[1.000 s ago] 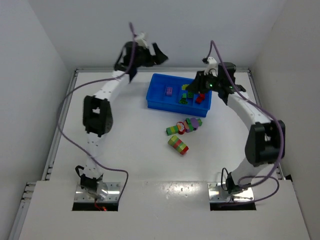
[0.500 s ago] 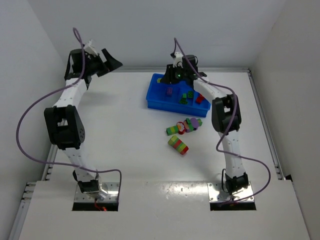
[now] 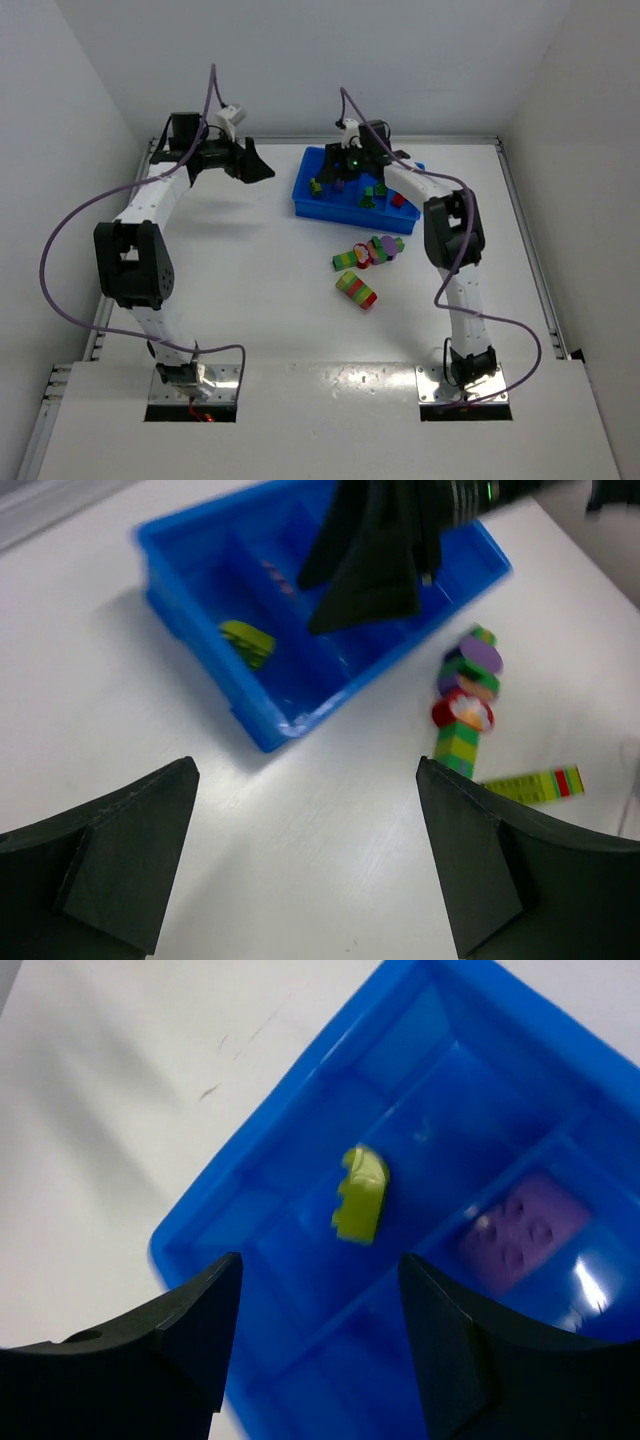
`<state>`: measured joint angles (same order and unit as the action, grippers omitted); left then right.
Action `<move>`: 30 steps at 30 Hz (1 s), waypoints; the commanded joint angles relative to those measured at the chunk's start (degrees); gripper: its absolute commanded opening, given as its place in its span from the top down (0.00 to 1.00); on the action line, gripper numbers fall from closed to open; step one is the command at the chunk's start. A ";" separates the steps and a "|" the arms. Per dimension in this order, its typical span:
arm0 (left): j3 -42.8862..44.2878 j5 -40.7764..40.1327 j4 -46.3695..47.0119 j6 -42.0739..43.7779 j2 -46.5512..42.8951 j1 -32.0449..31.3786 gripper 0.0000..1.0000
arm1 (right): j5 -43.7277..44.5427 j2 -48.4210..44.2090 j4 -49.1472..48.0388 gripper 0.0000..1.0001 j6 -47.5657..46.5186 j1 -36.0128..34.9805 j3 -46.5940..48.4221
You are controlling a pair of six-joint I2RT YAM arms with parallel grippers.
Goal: Sort the legos into containers by color
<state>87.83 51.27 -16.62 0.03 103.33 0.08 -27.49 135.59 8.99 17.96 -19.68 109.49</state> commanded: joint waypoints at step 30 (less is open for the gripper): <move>5.86 4.37 -29.78 66.32 16.55 -40.24 0.23 | 12.54 -72.83 56.65 0.36 -39.49 14.94 -36.81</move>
<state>91.79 54.68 -48.14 62.52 119.79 -39.11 -17.74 64.97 63.66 -20.86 -4.95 72.66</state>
